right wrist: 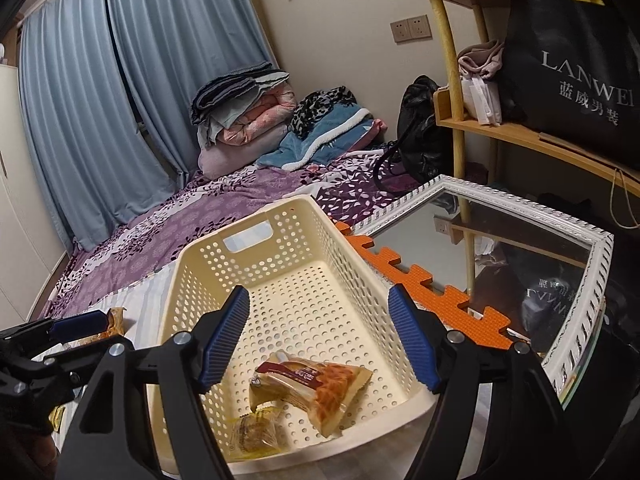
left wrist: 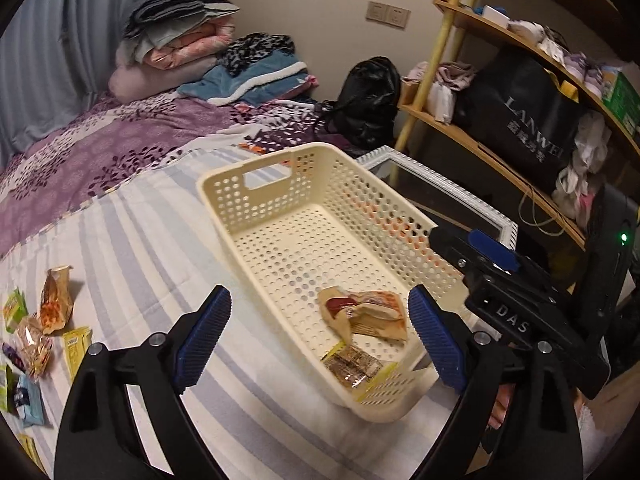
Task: Organize snacks
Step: 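Carry both packets into the cream basket and open both tools to drop them, then move both open tools back over the remaining snacks on the bed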
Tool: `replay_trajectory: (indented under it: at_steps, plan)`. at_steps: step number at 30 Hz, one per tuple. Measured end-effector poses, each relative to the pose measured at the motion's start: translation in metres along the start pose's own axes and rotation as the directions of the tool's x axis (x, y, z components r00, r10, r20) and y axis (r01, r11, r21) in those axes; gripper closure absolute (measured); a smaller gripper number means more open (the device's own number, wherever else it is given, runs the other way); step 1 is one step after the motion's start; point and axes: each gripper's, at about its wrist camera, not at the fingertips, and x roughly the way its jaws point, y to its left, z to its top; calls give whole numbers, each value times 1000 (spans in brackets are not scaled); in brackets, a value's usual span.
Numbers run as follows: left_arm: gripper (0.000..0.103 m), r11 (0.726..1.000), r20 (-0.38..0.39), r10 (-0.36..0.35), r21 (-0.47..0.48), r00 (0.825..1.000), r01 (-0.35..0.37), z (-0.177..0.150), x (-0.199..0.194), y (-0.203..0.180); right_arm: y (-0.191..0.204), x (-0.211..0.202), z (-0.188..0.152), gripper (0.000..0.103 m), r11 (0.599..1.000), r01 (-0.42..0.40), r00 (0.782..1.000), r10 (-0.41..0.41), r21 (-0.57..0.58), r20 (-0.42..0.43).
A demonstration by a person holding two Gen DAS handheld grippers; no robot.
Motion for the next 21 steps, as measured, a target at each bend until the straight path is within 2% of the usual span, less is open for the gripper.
replay_trajectory:
  at_steps: [4,8,9,21]
  plan:
    - [12,999,16,45,-24,999,-45,-2,-7,13,8,0,0,29,1000,-16,1000,16,-14,-2]
    - [9,995,35,99,-20,994,-98,-5,-17,22,18,-1,-1,21,999,-33,999,33,-31,-1]
    - [6,994,38,104,-24,994,-103,-6,-19,24,21,-1,-1,20,999,-35,999,35,-36,0]
    - [6,973,63,198,-133,978,-188,-27,-53,73,66,-10,-3,13,988,-102,995,104,-117,8]
